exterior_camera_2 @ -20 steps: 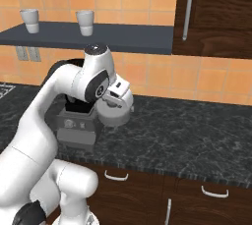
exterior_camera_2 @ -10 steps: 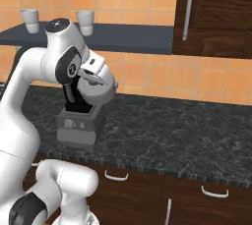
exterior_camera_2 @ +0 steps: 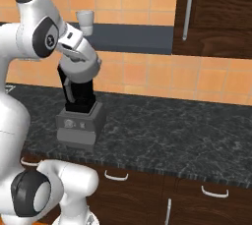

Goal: Close the lid blender by securely placing the lid on top.

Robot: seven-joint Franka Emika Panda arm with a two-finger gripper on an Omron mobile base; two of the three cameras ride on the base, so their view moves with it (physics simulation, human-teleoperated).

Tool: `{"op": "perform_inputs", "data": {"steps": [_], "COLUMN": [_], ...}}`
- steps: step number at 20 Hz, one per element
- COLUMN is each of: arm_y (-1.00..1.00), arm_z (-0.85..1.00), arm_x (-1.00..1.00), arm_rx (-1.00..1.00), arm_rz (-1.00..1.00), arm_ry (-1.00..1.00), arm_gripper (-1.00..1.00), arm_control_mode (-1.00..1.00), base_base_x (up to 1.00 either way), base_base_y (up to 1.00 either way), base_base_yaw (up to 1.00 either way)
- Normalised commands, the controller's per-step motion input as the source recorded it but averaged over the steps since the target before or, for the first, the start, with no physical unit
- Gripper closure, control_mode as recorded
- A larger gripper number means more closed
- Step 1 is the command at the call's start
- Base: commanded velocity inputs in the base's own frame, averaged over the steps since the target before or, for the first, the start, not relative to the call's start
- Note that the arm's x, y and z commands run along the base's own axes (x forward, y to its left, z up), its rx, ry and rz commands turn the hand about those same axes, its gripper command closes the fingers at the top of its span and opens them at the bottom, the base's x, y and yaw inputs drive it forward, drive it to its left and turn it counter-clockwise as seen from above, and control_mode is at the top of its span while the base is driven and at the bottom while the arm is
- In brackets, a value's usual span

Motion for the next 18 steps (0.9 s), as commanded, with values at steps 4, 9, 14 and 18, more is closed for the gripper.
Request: {"op": "perform_inputs", "data": {"steps": [4, 9, 14, 18], "arm_y": [0.67, 0.49, 0.08, 0.12], "arm_z": [0.14, -0.15, -0.01, -0.18], "arm_x": [0.75, 0.91, 0.89, 0.45], "arm_rx": [0.0, 0.0, 0.05, 0.01], "arm_rz": [0.04, 0.05, 0.03, 0.0], "arm_ry": [-0.02, 0.06, 0.06, -0.01], "arm_gripper": [1.0, 1.0, 1.0, 1.0], "arm_control_mode": [-1.0, -1.0, -1.0, -1.0], "base_base_x": [0.0, 0.0, 0.0, 0.0], "base_base_y": [0.0, 0.0, 0.0, 0.0], "base_base_yaw": [0.0, 0.0, 0.0, 0.0]}}
